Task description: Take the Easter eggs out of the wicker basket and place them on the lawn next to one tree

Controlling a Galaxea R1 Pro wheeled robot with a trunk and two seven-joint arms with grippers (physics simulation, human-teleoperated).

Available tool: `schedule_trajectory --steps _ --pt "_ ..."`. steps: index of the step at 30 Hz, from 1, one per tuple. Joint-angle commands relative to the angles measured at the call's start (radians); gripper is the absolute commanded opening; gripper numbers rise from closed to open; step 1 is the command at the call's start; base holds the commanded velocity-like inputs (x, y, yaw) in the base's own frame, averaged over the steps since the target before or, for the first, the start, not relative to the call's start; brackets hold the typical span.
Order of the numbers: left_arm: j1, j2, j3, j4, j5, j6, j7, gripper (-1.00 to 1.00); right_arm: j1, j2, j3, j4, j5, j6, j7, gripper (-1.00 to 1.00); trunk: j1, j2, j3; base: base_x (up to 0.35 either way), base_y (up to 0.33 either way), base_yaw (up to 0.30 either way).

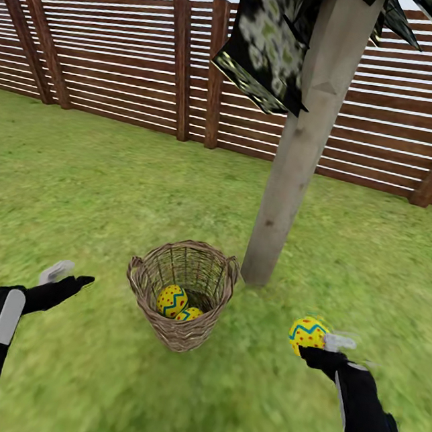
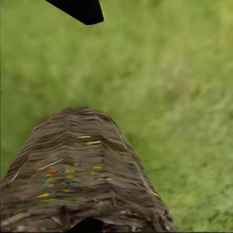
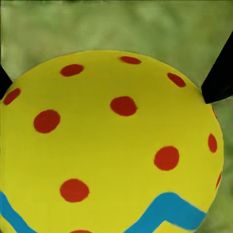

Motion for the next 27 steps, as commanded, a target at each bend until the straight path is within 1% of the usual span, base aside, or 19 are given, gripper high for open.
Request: schedule_trajectory --steps 1,2,3,5,6,7,10,11,13,14,16,18,19,20,21,22,23,24,27 --pt "-0.001 0.004 0.002 -0.015 0.042 0.006 -0.021 1.0 -0.033 0.018 0.034 0.128 0.011 -0.093 -0.128 -1.0 0.0 0.0 -0.001 0.0 0.0 0.0" --pt "-0.001 0.009 0.004 -0.048 0.094 0.01 -0.026 1.0 -0.089 0.025 0.089 0.308 0.009 -0.201 -0.277 -1.0 0.0 0.0 -0.001 0.0 0.0 0.0" --pt "0.0 0.011 0.004 -0.068 0.12 0.028 -0.028 1.0 -0.143 0.026 0.111 0.451 0.007 -0.266 -0.346 -1.0 0.0 0.0 -0.001 0.0 0.0 0.0" --pt "-0.001 0.011 0.005 -0.109 0.137 0.071 -0.031 1.0 -0.208 0.028 0.125 0.593 0.009 -0.381 -0.385 -1.0 0.0 0.0 -0.001 0.0 0.0 0.0" --pt "0.0 0.011 0.005 -0.145 0.144 0.083 -0.032 1.0 -0.219 0.031 0.128 0.62 0.012 -0.444 -0.394 -1.0 0.0 0.0 -0.001 0.0 0.0 0.0" --pt "0.0 0.011 0.006 -0.175 0.165 0.09 -0.032 1.0 -0.224 0.033 0.13 0.634 0.014 -0.473 -0.399 -1.0 0.0 0.0 -0.001 0.0 0.0 0.0" --pt "0.002 0.013 0.006 -0.191 0.256 0.093 -0.032 1.0 -0.227 0.034 0.137 0.635 0.016 -0.486 -0.4 -1.0 0.0 0.0 -0.001 0.0 0.0 0.0" --pt "0.003 0.018 0.006 -0.191 0.266 0.093 -0.032 1.0 -0.227 0.034 0.138 0.635 0.015 -0.486 -0.399 -1.0 0.0 0.0 -0.001 0.0 -0.011 0.0" --pt "0.004 0.027 0.002 -0.192 0.275 0.092 -0.046 1.0 -0.227 0.035 0.14 0.634 0.015 -0.487 -0.4 -1.0 0.0 0.0 -0.001 0.0 -0.201 0.0" --pt "0.004 0.03 0.002 -0.192 0.276 0.093 -0.076 1.0 -0.227 0.038 0.145 0.634 0.015 -0.487 -0.4 -1.0 0.0 0.0 -0.001 0.0 -0.282 0.0" --pt "0.004 0.03 0.0 -0.181 0.275 0.094 -0.195 1.0 -0.229 0.053 0.161 0.635 0.017 -0.481 -0.402 -1.0 0.0 0.0 -0.001 0.037 -0.311 0.0" --pt "0.009 0.031 0.006 -0.168 0.275 0.091 -0.232 1.0 -0.236 0.056 0.18 0.634 0.017 -0.398 -0.401 -1.0 0.0 0.0 -0.001 0.022 -0.103 0.0" --pt "0.014 0.069 0.069 -0.114 0.276 0.094 -0.242 1.0 -0.243 0.056 0.186 0.634 0.016 -0.339 -0.4 -1.0 0.0 0.0 -0.001 0.002 -0.012 0.0" --pt "0.015 0.086 0.202 -0.036 0.291 0.093 -0.245 1.0 -0.247 0.056 0.187 0.633 0.016 -0.329 -0.4 -1.0 0.0 0.0 -0.001 0.001 -0.002 0.0" --pt "0.015 0.088 0.293 0.007 0.311 0.092 -0.246 1.0 -0.248 0.055 0.187 0.633 0.016 -0.327 -0.399 -1.0 0.0 0.0 -0.001 0.0 -0.001 0.0" --pt "0.015 0.09 0.4 0.043 0.343 0.096 -0.245 1.0 -0.249 0.054 0.187 0.632 0.016 -0.325 -0.398 -1.0 0.0 -0.001 -0.005 0.0 0.0 0.0" --pt "0.014 0.102 0.444 0.055 0.359 0.109 -0.244 1.0 -0.251 0.054 0.187 0.633 0.016 -0.325 -0.397 -1.0 0.001 -0.001 -0.008 0.0 0.0 0.0" --pt "0.014 0.125 0.471 0.072 0.369 0.127 -0.244 1.0 -0.253 0.054 0.187 0.634 0.015 -0.324 -0.396 -1.0 0.001 -0.001 -0.012 0.0 0.0 0.0" --pt "0.012 0.162 0.485 0.166 0.375 0.138 -0.243 1.0 -0.254 0.056 0.187 0.634 0.015 -0.323 -0.396 -1.0 0.002 -0.002 -0.024 0.0 0.0 0.0"
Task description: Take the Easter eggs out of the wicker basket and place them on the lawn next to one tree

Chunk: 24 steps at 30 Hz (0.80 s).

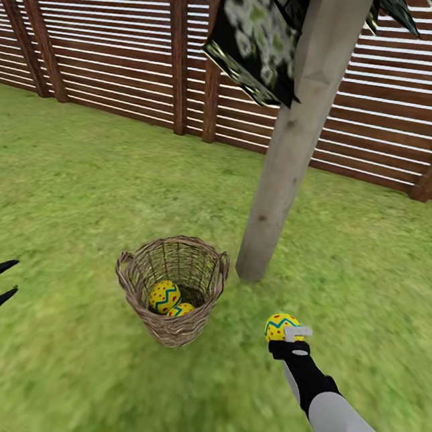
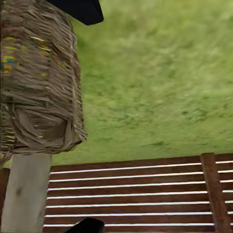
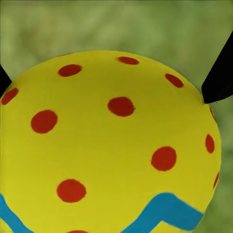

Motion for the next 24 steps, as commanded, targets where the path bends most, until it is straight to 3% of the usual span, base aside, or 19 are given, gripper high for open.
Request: schedule_trajectory --steps 1,2,3,6,10,13,18,24 --pt "-0.002 0.006 -0.006 0.007 -0.004 0.006 -0.007 1.0 0.0 0.001 -0.004 -0.002 0.007 0.006 0.0 -1.0 0.0 -0.001 -0.005 0.0 0.0 0.0" --pt "-0.003 0.008 -0.023 0.009 -0.004 0.007 -0.007 1.0 -0.001 0.001 -0.004 -0.002 0.007 0.006 -0.001 -1.0 0.001 -0.001 -0.009 0.0 0.0 0.0" --pt "-0.008 0.01 -0.077 0.01 -0.004 0.007 -0.008 1.0 -0.006 0.001 -0.004 -0.002 0.007 0.005 -0.002 -1.0 0.001 -0.001 -0.012 0.0 0.0 0.0" --pt "-0.011 0.01 -0.137 0.007 -0.003 0.007 -0.008 1.0 -0.05 0.0 -0.004 0.009 0.009 0.009 -0.005 -1.0 0.002 -0.002 -0.024 0.0 0.0 0.0" --pt "-0.012 0.01 -0.153 0.006 -0.003 0.008 -0.008 1.0 -0.11 -0.001 -0.004 0.048 0.008 0.012 -0.039 -1.0 0.004 -0.003 -0.04 0.0 0.0 0.0" --pt "-0.014 0.01 -0.157 0.005 -0.003 0.008 -0.008 1.0 -0.163 -0.005 -0.004 0.136 0.008 0.012 -0.062 -1.0 0.006 -0.003 -0.051 0.0 0.0 0.0" --pt "-0.017 0.015 -0.193 0.005 -0.004 0.007 -0.008 1.0 -0.169 0.0 -0.004 0.154 0.008 0.012 -0.065 -1.0 0.008 -0.005 -0.07 0.02 -0.025 0.0" --pt "-0.017 0.013 -0.237 0.003 -0.004 0.006 -0.008 1.0 -0.169 0.002 -0.004 0.155 0.009 0.01 -0.064 -1.0 0.011 -0.006 -0.094 0.294 -0.017 0.0"
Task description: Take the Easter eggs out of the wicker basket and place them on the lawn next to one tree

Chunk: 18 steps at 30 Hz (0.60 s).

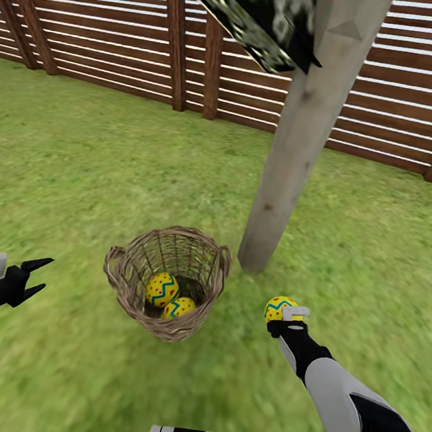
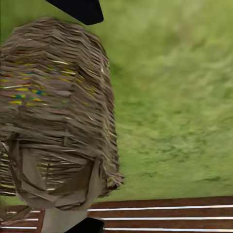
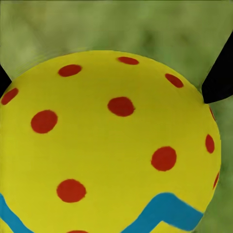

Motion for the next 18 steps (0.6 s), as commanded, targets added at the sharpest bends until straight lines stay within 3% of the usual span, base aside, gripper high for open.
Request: schedule_trajectory --steps 1,6,15,18 --pt "-0.001 0.0 0.0 0.0 -0.006 0.006 -0.008 1.0 0.0 0.001 -0.007 -0.002 0.01 0.006 -0.001 -1.0 0.001 -0.001 -0.005 0.328 0.0 0.0" --pt "-0.001 0.001 -0.002 -0.001 -0.006 0.006 -0.008 1.0 0.0 0.001 -0.007 -0.003 0.011 0.004 0.001 -1.0 0.003 -0.002 -0.024 0.299 0.0 0.0" --pt "-0.001 0.003 0.002 -0.003 -0.005 0.006 -0.008 1.0 0.0 0.002 -0.005 -0.01 0.01 0.0 0.011 -1.0 0.007 -0.004 -0.059 0.015 0.0 0.0" --pt "0.0 0.018 0.004 -0.002 -0.003 0.006 -0.008 1.0 0.0 0.007 -0.005 -0.011 0.01 -0.001 0.012 -1.0 0.008 -0.005 -0.07 0.0 0.0 0.0"
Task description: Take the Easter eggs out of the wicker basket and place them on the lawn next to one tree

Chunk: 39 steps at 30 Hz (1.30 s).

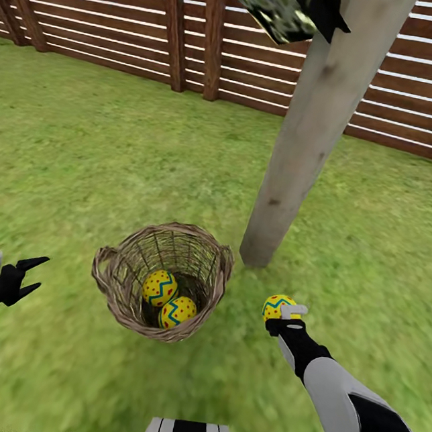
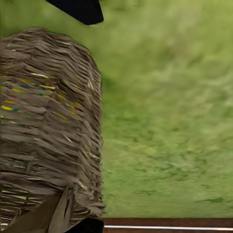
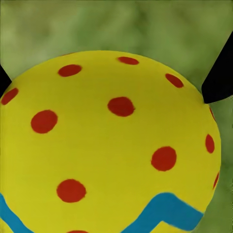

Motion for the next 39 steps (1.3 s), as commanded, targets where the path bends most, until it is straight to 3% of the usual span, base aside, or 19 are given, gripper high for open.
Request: schedule_trajectory --steps 1,6,18,22,33,34,36,39 --pt "-0.001 0.004 0.004 0.001 -0.006 0.005 -0.007 1.0 0.0 0.002 -0.007 -0.002 0.01 0.006 -0.001 -1.0 0.0 -0.001 -0.005 0.0 0.0 0.0" --pt "-0.001 0.026 0.008 0.007 -0.006 0.007 -0.008 1.0 0.0 0.003 -0.007 -0.006 0.01 0.003 0.003 -1.0 0.002 -0.002 -0.024 0.0 0.0 0.0" --pt "-0.001 0.027 0.008 0.007 -0.006 0.005 -0.007 1.0 0.0 0.005 -0.007 -0.006 0.01 0.006 0.005 -1.0 0.008 -0.005 -0.07 0.093 0.0 0.0" --pt "-0.001 0.027 0.009 0.007 -0.006 0.005 -0.007 1.0 0.0 0.023 -0.007 -0.005 0.021 0.008 0.005 -1.0 0.01 -0.005 -0.086 0.0 0.0 0.0" --pt "-0.001 0.026 0.009 0.005 -0.005 0.005 -0.007 1.0 0.0 0.023 -0.007 -0.006 0.024 0.007 0.004 -1.0 0.014 -0.008 -0.124 0.0 0.0 0.0" --pt "-0.001 0.023 0.019 0.004 0.0 0.005 -0.008 1.0 0.0 0.022 -0.007 -0.007 0.024 0.008 0.002 -1.0 0.014 -0.008 -0.124 0.0 0.0 0.0" --pt "0.0 0.018 0.079 0.004 0.018 0.004 -0.008 1.0 0.0 0.022 -0.007 -0.009 0.024 0.008 0.001 -1.0 0.014 -0.008 -0.124 0.0 0.0 0.0" --pt "0.001 0.016 0.098 0.007 0.022 0.004 -0.008 1.0 0.0 0.022 -0.007 -0.011 0.024 0.008 0.001 -1.0 0.014 -0.008 -0.124 0.0 0.0 0.0"
